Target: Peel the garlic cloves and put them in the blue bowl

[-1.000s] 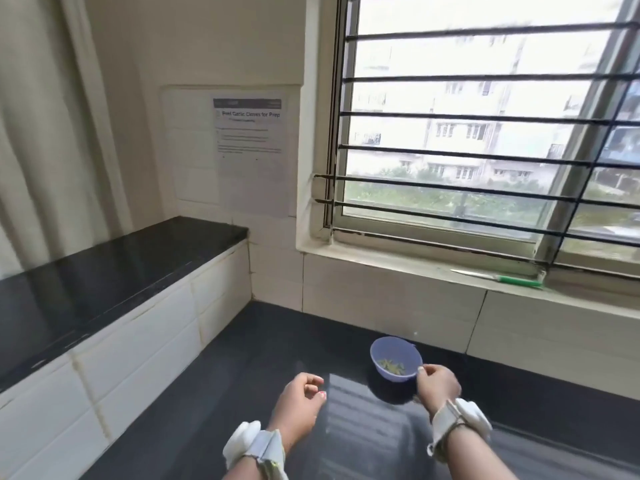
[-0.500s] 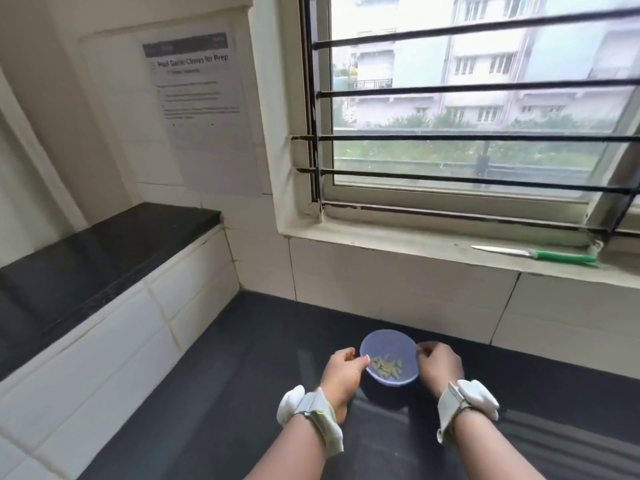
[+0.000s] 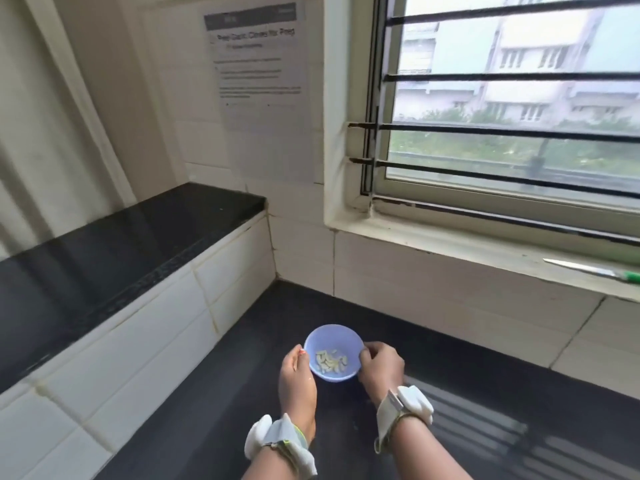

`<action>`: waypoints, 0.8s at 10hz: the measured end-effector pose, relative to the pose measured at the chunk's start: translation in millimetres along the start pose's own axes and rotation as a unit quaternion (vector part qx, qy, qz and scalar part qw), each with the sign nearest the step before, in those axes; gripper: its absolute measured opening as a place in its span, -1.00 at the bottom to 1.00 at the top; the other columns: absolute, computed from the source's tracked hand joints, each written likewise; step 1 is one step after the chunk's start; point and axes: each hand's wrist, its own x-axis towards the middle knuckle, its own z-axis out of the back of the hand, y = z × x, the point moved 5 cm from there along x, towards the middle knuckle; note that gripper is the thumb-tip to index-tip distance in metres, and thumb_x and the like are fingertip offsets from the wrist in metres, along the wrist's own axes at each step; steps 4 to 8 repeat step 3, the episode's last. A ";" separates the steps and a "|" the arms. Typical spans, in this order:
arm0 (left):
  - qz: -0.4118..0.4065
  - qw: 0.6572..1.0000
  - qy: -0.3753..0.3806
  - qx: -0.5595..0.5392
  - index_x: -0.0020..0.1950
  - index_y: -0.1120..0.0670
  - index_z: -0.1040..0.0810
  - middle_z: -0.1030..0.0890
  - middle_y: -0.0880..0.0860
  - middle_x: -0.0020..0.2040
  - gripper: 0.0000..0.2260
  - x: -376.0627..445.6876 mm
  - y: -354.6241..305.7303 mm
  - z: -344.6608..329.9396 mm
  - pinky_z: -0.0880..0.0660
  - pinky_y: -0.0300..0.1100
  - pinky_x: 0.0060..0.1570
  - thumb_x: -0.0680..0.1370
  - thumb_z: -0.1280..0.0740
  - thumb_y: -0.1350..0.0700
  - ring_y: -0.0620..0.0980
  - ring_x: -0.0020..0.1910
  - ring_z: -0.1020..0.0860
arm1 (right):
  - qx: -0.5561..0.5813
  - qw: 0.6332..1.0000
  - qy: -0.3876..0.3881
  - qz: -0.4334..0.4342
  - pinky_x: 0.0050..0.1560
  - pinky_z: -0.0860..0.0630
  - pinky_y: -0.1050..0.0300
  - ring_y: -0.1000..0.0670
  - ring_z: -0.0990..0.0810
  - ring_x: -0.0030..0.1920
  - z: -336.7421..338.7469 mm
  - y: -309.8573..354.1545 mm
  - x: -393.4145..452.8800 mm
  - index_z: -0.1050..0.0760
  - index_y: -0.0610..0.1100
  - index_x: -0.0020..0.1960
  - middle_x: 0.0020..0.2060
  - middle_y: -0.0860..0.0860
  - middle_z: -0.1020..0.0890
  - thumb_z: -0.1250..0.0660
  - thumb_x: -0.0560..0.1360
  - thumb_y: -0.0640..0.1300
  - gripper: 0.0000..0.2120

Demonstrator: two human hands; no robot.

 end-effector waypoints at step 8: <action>0.023 0.991 0.129 -0.003 0.49 -0.04 -0.22 -0.35 -0.12 0.37 -0.61 8.8 7.6 16.6 -0.27 0.03 0.41 0.65 -0.10 0.00 -0.05 0.43 -0.28 | 0.073 0.997 -0.009 -0.024 -0.07 -0.64 -0.03 -0.10 -0.68 -0.22 -18.9 0.7 -7.2 -0.62 -0.14 0.05 -0.22 -0.06 -0.68 -0.25 0.55 -0.17 -0.81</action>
